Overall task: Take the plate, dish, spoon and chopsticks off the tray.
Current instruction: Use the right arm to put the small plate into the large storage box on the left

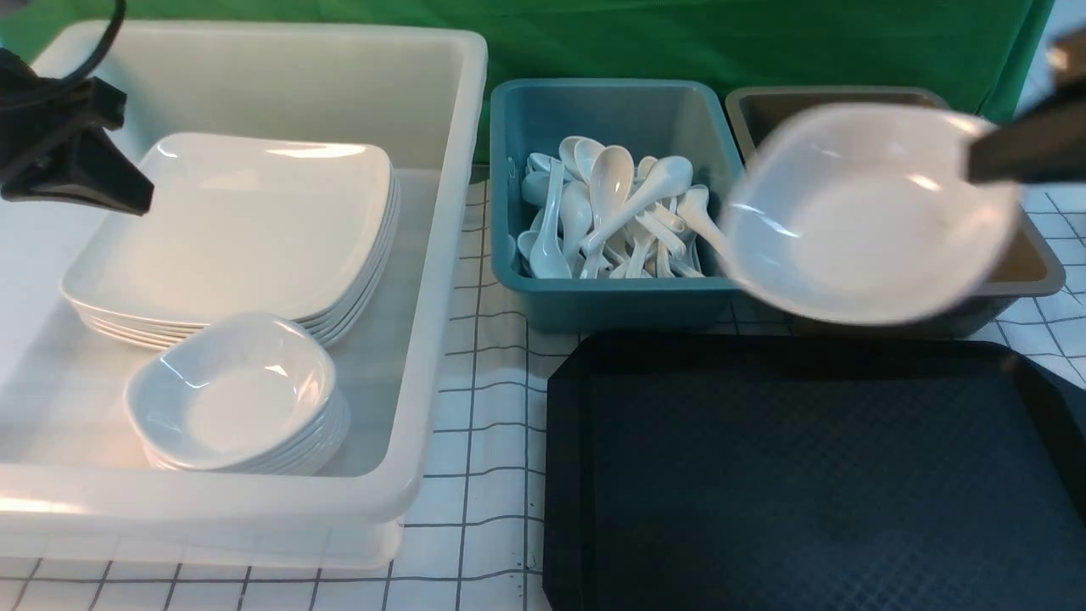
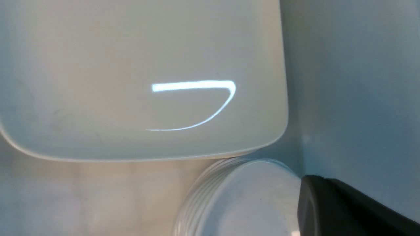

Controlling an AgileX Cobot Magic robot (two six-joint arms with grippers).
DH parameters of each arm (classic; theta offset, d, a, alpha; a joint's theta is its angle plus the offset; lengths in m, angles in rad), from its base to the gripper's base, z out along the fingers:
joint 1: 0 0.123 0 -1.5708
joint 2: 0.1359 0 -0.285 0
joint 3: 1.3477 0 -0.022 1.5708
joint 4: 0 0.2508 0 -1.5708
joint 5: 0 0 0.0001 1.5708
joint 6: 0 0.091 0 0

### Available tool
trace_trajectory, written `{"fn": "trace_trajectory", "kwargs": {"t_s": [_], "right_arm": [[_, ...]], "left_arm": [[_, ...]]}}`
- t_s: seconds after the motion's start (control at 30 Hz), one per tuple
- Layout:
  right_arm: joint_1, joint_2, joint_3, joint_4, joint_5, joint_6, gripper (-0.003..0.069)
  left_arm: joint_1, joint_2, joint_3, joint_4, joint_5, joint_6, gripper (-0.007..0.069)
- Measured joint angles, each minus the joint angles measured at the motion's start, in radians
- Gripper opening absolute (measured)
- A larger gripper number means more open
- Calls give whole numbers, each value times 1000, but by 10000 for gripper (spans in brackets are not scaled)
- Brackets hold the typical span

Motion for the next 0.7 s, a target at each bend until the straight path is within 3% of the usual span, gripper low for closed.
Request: {"fn": "trace_trajectory", "kwargs": {"t_s": [0.13,0.3,0.7], "right_arm": [[217,112,-81,13,-47,-3,85],[402,358,-253,16,-106,-25,85],[531,828,-664,24,-174,-20,85]], "left_arm": [[62,0,-47,-3,9,-57,-3],[138,-22,-97,-52,70,-71,-3],[149,-92,-98,-11,86,-90,-3]]}}
